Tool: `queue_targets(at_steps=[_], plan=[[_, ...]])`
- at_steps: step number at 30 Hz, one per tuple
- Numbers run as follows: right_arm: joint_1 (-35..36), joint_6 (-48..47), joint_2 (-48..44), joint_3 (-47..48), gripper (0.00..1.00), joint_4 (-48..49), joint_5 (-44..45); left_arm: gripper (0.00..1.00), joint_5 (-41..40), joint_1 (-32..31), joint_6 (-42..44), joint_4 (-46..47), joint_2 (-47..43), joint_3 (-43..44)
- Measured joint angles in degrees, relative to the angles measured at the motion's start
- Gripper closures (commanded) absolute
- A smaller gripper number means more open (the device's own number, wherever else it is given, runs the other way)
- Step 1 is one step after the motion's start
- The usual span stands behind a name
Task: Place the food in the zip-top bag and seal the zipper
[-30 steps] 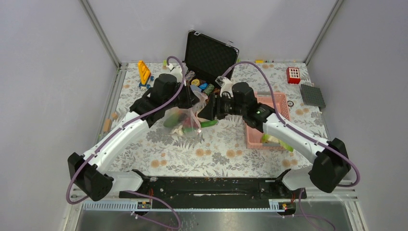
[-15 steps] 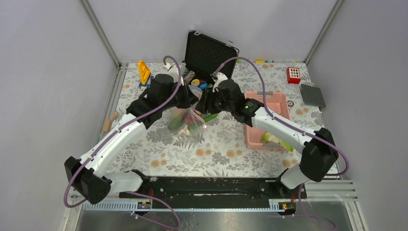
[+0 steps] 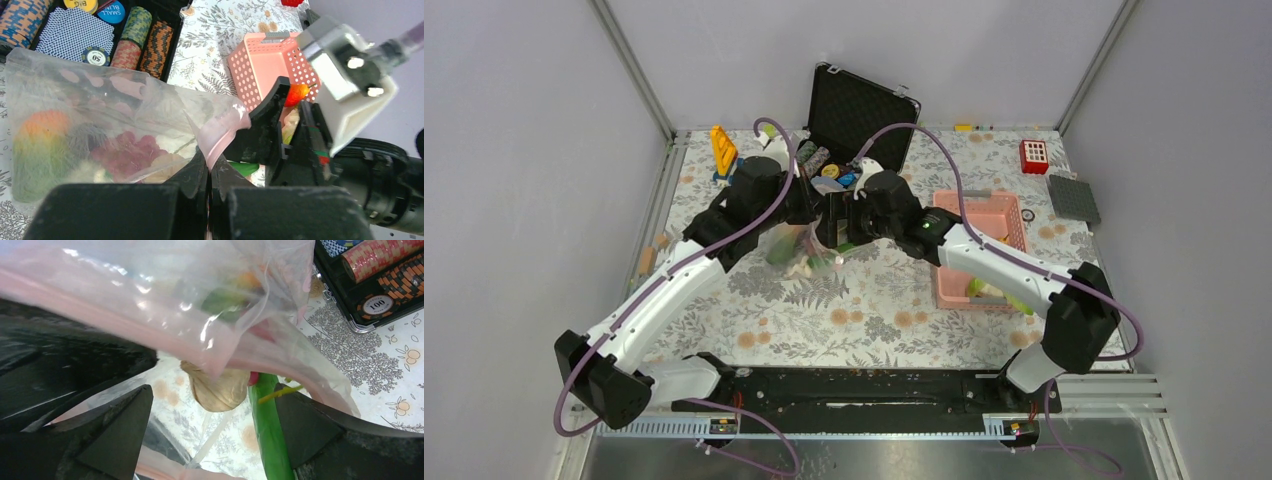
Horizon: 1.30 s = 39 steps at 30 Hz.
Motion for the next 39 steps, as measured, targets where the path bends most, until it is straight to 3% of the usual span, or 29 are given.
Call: queue_targets(at_steps=[14, 20, 25, 31, 34, 37, 39], plan=[[0.3, -2.6, -12.0, -0.6, 0.00, 3.2, -0.7, 1.00, -5.2, -0.9, -0.3, -0.9, -0.9, -0.2], [0.3, -6.7, -13.6, -0.6, 0.03, -1.2, 3.5, 1.00, -5.9, -0.9, -0.3, -1.8, -2.1, -0.2], [0.3, -9.7, -13.1, -0.5, 0.19, -7.3, 8.5, 1.00, -6.2, -0.9, -0.3, -1.9, -2.2, -0.2], [0.3, -10.9, -9.8, -0.5, 0.50, -11.4, 9.0, 1.00, -6.3, -0.9, -0.2, -2.2, -2.2, -0.2], [0.3, -11.1, -8.8, -0.5, 0.71, -12.8, 9.0, 1.00, -6.6, -0.8, -0.1, -2.3, -2.2, -0.2], [0.3, -11.4, -8.7, -0.4, 1.00, -13.6, 9.0, 1.00, -6.9, -0.7, 0.1, -2.4, -2.2, -0.2], [0.3, -11.5, -8.7, 0.2, 1.00, -14.1, 8.8, 1.00, -7.1, -0.5, 0.3, -2.7, -2.4, -0.2]])
